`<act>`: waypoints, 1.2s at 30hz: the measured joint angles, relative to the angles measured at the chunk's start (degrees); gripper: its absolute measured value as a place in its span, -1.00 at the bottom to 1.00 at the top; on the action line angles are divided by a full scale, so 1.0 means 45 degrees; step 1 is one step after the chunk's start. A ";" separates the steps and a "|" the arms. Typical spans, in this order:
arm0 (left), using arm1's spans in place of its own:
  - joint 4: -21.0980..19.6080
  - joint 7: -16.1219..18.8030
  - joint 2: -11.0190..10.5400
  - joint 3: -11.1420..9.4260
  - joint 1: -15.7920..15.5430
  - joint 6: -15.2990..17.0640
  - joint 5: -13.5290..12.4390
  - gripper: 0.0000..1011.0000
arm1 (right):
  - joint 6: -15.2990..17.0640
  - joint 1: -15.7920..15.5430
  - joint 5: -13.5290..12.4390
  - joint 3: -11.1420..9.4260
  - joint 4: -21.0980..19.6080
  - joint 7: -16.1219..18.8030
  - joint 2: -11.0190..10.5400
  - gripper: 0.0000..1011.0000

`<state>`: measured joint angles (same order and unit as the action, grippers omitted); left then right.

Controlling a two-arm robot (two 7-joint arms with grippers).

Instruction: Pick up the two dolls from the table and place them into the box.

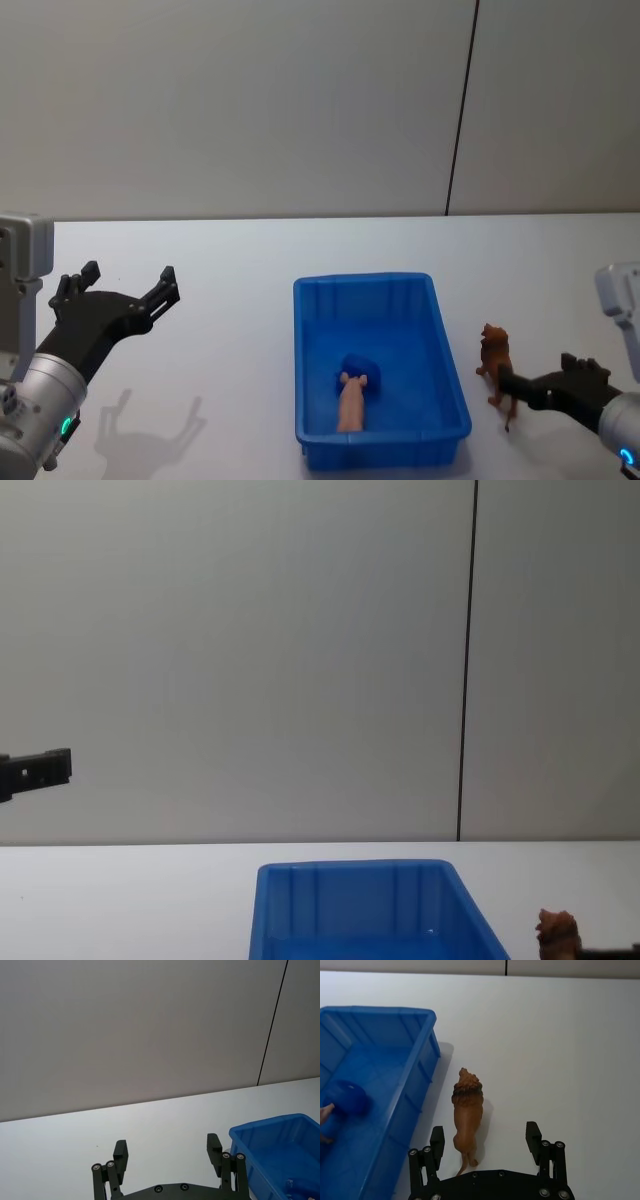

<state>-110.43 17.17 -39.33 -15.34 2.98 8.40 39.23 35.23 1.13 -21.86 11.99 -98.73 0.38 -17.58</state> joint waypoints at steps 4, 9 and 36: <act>0.0000 -0.0001 0.0000 0.0000 0.0000 0.0000 0.0000 0.98 | 0.0130 0.0223 0.0202 0.0100 0.0453 0.0257 0.0121 0.98; 0.0000 0.0000 -0.0001 0.0000 0.0000 0.0000 0.0000 0.98 | 0.0170 0.0584 0.0512 0.0228 0.1069 0.0612 0.0311 0.98; 0.0000 -0.0001 0.0000 0.0000 0.0000 0.0000 0.0000 0.98 | 0.0310 0.1409 0.1102 0.0491 0.2514 0.0834 0.0885 0.57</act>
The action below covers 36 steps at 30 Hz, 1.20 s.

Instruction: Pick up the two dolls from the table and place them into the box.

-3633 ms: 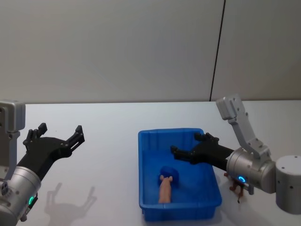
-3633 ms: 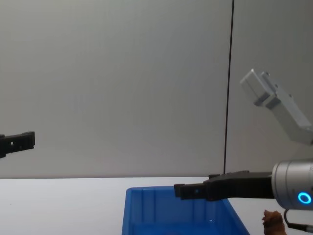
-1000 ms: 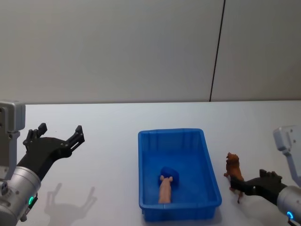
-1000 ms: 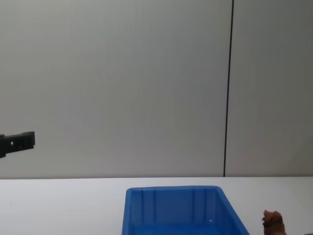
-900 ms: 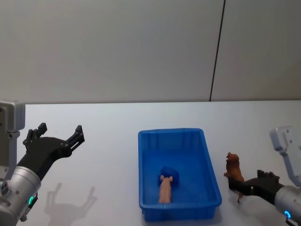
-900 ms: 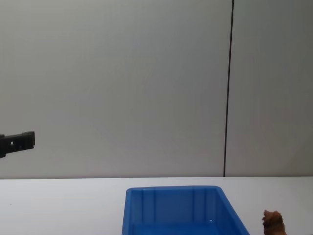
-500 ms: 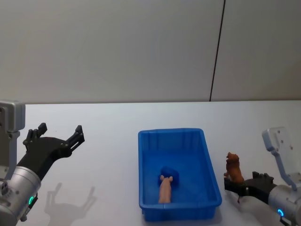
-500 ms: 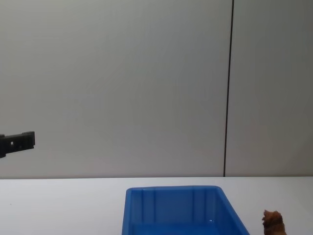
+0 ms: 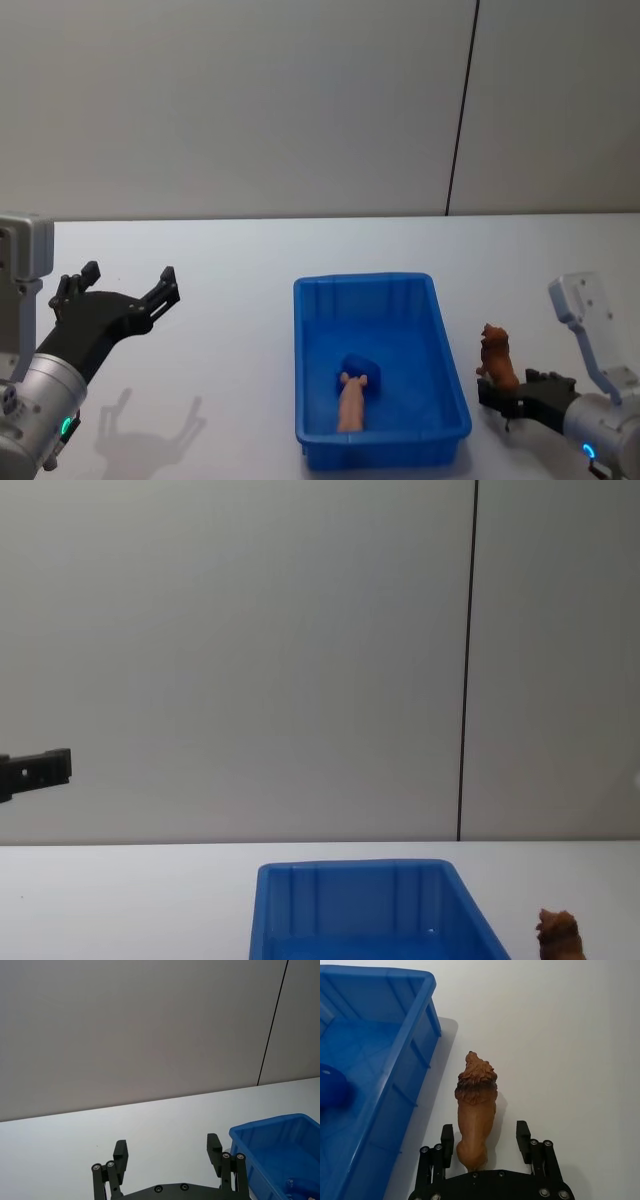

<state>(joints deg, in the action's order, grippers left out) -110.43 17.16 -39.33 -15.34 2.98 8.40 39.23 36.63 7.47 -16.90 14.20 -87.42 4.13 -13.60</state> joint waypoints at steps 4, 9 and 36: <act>0.0000 0.0001 0.0000 0.0000 0.0000 0.0000 0.0000 0.98 | 0.0007 0.0031 0.0018 0.0011 0.0053 0.0000 0.0023 0.31; 0.0000 0.0000 0.0000 0.0000 0.0000 0.0000 0.0000 0.98 | 0.0011 0.0058 0.0039 0.0019 0.0098 0.0001 0.0047 0.03; 0.0000 0.0001 0.0000 0.0001 0.0000 0.0000 0.0000 0.98 | -0.1557 -0.0027 0.0708 -0.0038 -0.0553 -0.0384 0.0004 -0.43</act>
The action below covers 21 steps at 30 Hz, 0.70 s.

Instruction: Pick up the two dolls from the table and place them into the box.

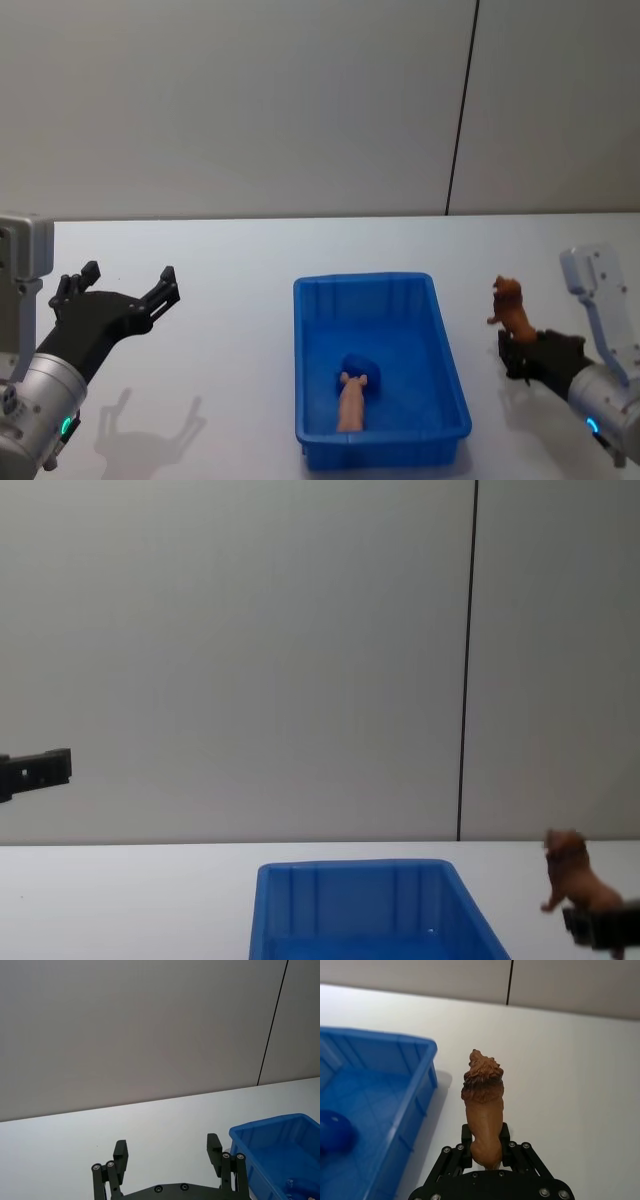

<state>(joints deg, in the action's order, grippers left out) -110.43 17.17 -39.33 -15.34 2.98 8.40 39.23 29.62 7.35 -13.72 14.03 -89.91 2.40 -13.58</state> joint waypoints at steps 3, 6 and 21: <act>0.0000 0.0000 0.0000 -0.0001 0.0000 0.0000 0.0000 0.98 | -0.0403 0.0062 0.0201 -0.0002 -0.0228 0.0073 0.0005 -0.43; 0.0000 0.0000 0.0000 -0.0001 0.0001 0.0000 0.0000 0.98 | -0.0651 0.0148 0.0321 0.0010 -0.0377 0.0265 0.0022 -0.43; 0.0000 -0.0001 -0.0001 0.0000 0.0000 0.0000 0.0000 0.98 | -0.0752 0.0910 0.0530 0.0217 -0.0559 0.2252 0.0265 -0.43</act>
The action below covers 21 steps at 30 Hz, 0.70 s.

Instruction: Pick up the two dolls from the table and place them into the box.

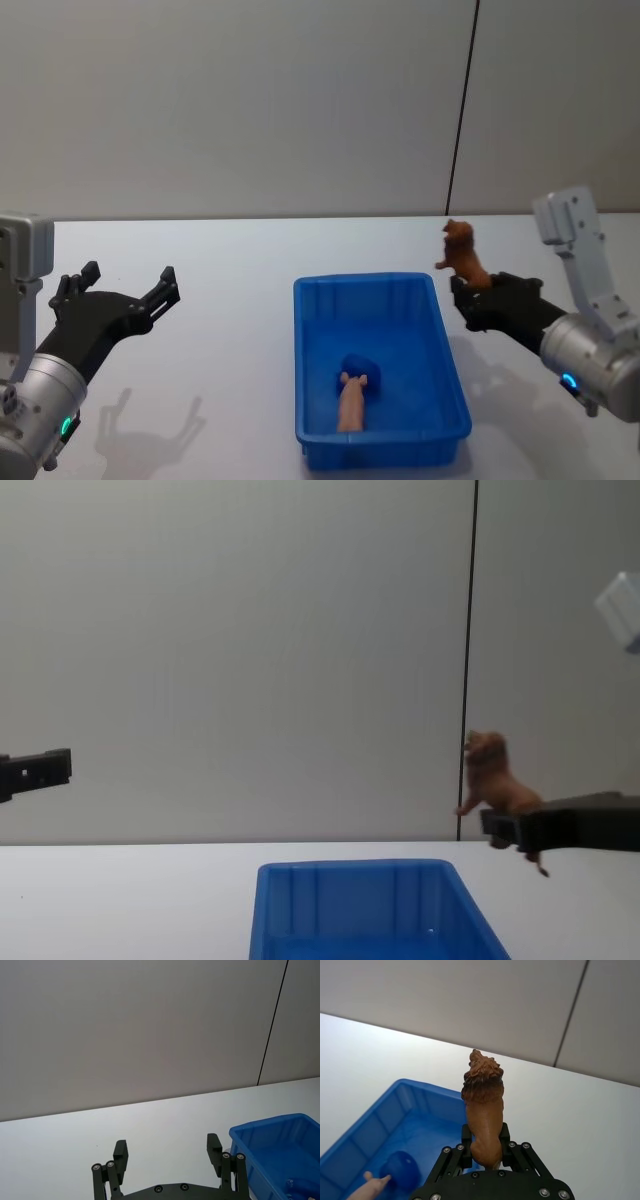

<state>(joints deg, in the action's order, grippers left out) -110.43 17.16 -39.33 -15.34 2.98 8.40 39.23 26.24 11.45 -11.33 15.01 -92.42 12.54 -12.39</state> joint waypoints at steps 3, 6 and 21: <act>0.0000 0.0001 0.0000 -0.0001 0.0000 0.0000 0.0000 0.98 | 0.0190 0.0146 -0.0002 0.0042 0.0074 0.0383 0.0052 -0.43; 0.0000 0.0000 0.0000 0.0000 0.0000 0.0000 0.0000 0.98 | 0.0496 0.0346 -0.0013 0.0105 0.0205 0.0829 0.0124 -0.43; 0.0000 0.0001 0.0000 0.0000 0.0000 0.0000 0.0000 0.98 | 0.2336 0.1467 0.0013 0.0488 0.1390 0.3091 0.0578 0.02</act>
<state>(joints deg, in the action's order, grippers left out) -110.43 17.17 -39.33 -15.34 2.98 8.40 39.23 36.75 18.05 -11.27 17.21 -86.17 26.45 -9.79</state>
